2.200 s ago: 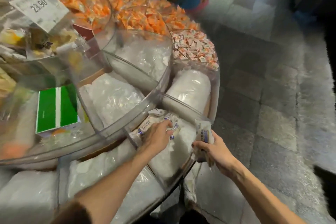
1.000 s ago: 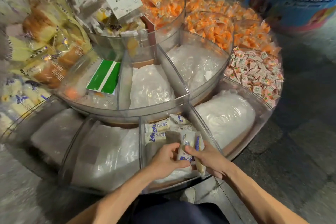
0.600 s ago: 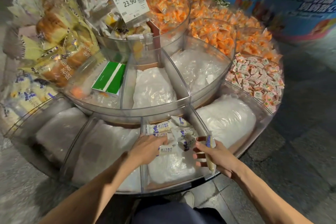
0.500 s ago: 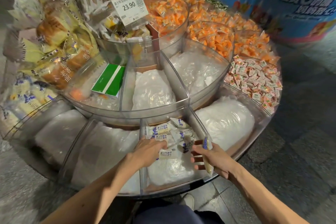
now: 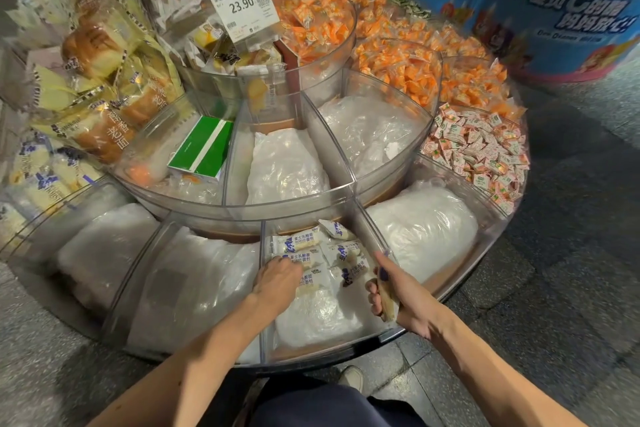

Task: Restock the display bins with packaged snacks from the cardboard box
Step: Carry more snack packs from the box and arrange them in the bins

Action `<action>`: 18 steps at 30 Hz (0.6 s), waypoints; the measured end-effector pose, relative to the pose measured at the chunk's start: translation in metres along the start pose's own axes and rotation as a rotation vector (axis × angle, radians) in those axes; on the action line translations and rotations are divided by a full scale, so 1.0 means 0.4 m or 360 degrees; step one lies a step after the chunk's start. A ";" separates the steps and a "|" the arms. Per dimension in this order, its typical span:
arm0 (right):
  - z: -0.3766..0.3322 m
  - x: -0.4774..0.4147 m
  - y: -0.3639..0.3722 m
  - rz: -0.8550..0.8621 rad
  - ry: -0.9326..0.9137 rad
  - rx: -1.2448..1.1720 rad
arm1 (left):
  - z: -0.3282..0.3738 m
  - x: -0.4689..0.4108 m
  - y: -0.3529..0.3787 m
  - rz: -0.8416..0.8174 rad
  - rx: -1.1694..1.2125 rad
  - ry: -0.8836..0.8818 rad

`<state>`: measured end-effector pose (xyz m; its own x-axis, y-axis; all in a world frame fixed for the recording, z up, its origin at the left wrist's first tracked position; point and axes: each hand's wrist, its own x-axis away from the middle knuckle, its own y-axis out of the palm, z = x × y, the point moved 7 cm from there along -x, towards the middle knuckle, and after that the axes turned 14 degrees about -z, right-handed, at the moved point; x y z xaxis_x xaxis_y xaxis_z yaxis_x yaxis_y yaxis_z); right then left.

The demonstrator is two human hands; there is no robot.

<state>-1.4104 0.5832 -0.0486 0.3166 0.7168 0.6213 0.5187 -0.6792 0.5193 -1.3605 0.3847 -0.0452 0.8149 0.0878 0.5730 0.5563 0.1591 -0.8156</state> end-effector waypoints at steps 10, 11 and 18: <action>-0.009 0.030 0.100 -0.0575 0.0150 -0.0113 | 0.104 0.058 -0.134 -0.0235 0.1754 0.0368; -0.008 0.034 0.114 -0.0616 0.0198 -0.0003 | 0.118 0.066 -0.142 -0.0312 0.1767 0.0430; -0.007 0.035 0.182 -0.0682 0.0341 0.0325 | 0.122 0.091 -0.112 -0.0359 0.1962 0.0541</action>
<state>-1.3705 0.5434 -0.0003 -0.1165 0.8608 0.4955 0.7173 -0.2721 0.6414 -1.3636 0.4287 0.0161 0.8246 -0.2829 0.4900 0.3187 0.9478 0.0108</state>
